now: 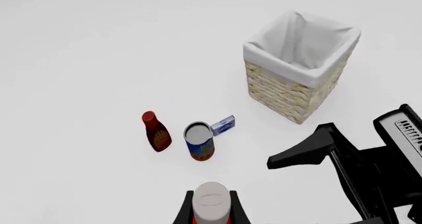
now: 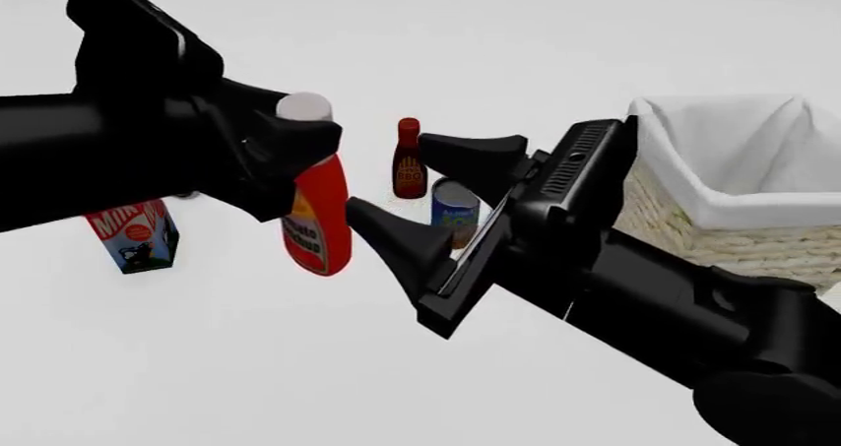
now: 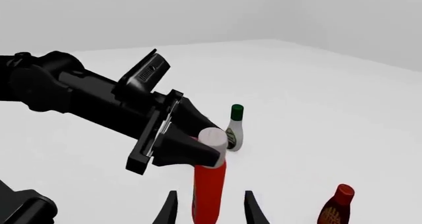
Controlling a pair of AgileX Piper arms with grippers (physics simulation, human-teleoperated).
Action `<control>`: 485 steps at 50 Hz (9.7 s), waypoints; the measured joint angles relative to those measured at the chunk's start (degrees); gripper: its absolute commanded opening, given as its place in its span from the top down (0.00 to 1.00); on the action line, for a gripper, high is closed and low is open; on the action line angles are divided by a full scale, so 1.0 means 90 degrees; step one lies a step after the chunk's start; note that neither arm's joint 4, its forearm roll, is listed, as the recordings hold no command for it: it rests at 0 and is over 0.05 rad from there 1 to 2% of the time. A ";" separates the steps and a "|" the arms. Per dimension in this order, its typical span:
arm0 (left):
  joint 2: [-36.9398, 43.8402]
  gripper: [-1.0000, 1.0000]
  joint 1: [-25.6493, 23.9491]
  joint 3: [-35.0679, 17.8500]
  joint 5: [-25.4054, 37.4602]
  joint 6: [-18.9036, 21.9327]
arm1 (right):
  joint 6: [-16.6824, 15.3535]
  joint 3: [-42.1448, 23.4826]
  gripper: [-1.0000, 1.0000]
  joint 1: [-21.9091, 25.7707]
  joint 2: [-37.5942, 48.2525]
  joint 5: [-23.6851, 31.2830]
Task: Pick the ketchup and place it in the basket.
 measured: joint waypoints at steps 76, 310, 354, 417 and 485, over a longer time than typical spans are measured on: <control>-0.0397 1.00 -0.0480 -0.0199 0.0524 -0.0159 | 0.0038 -0.0531 0.00 0.0233 0.0802 -0.0144; -0.3348 0.00 0.1772 0.4158 -0.2501 -0.1417 | 0.0699 -0.0589 1.00 -0.4723 -0.0192 0.0647; -0.3229 0.00 0.1831 0.4310 -0.2765 -0.1447 | 0.0869 -0.0640 1.00 -0.6030 0.0054 0.0573; -0.3053 0.00 0.1807 0.4329 -0.2992 -0.1501 | 0.0812 -0.0861 1.00 -0.7458 0.1223 0.0325; -0.3067 0.00 0.1829 0.4431 -0.3123 -0.1578 | 0.0549 -0.1304 1.00 -0.7882 0.2535 0.0447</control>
